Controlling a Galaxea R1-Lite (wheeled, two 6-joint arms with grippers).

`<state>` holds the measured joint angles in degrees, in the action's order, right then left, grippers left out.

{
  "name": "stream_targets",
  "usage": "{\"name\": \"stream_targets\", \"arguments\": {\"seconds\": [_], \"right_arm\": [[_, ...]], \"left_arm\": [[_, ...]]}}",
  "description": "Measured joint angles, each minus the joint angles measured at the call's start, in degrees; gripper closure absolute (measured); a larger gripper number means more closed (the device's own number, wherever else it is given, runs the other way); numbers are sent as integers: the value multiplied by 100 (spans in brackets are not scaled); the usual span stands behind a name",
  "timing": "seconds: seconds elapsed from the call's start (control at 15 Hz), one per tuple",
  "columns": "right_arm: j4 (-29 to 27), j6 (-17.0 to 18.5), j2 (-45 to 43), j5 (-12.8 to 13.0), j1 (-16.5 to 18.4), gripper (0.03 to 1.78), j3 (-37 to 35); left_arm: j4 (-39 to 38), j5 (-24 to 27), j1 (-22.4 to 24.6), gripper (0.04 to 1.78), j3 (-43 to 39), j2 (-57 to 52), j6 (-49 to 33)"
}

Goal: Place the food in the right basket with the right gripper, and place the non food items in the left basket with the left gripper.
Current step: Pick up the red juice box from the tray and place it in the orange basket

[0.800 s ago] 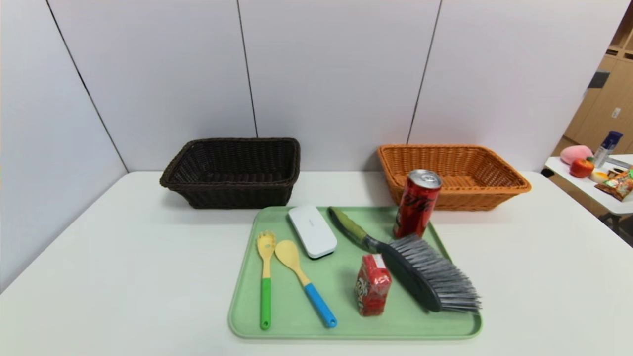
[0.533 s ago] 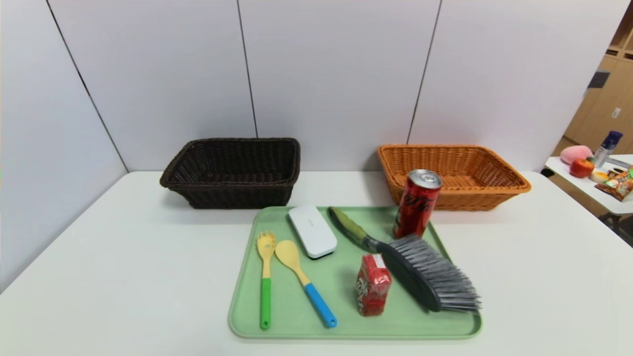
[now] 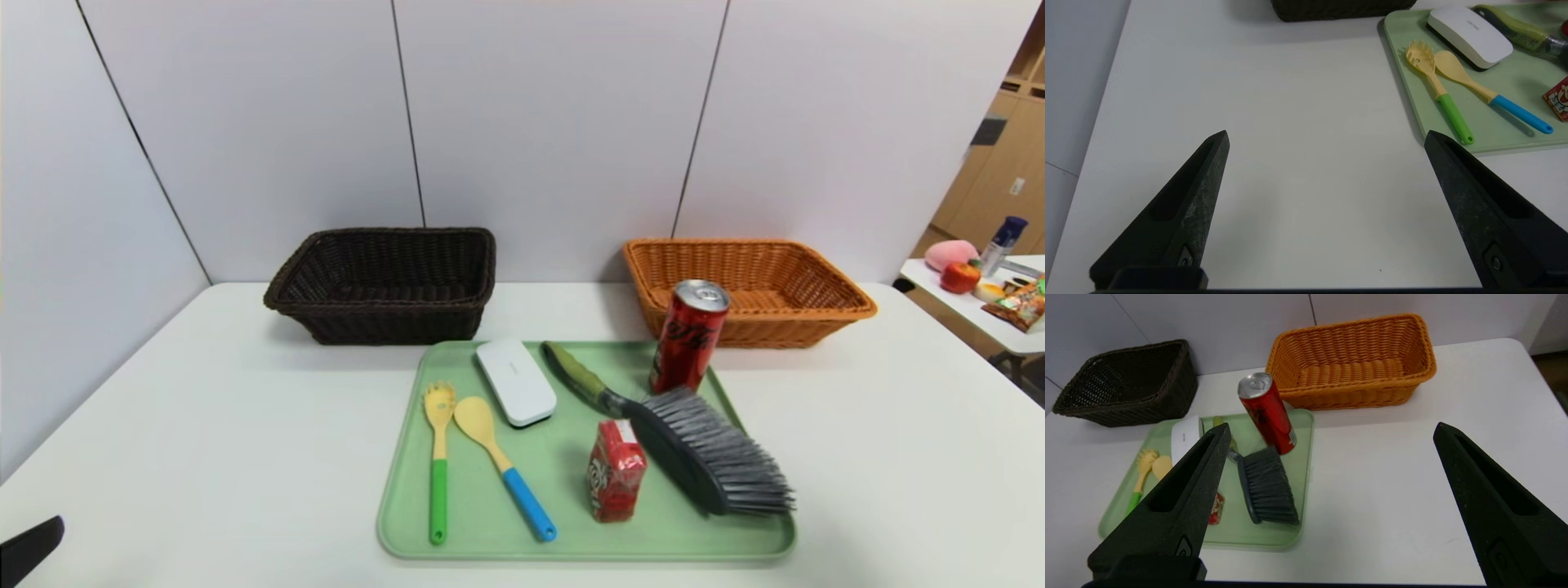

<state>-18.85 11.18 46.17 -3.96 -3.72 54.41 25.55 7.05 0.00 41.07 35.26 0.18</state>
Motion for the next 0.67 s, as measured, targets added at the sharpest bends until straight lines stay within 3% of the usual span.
{"name": "stream_targets", "arguments": {"seconds": [0.07, 0.2, 0.4, 0.67], "right_arm": [[-105, 80, 540, 182, -388, 10, 400], [-297, 360, 1460, 705, -1480, 10, 1017], [-996, 974, 2762, 1419, -2839, 10, 2087], [-2850, 1842, 4134, 1655, -3779, 10, 3774]], "left_arm": [[265, 11, 0, 13, 330, 416, -29], [595, 26, -24, 13, 746, 1093, -169], [592, 207, -306, 13, 1135, 1766, -900], [562, 612, -503, 13, 1130, 2075, -1291]]}}
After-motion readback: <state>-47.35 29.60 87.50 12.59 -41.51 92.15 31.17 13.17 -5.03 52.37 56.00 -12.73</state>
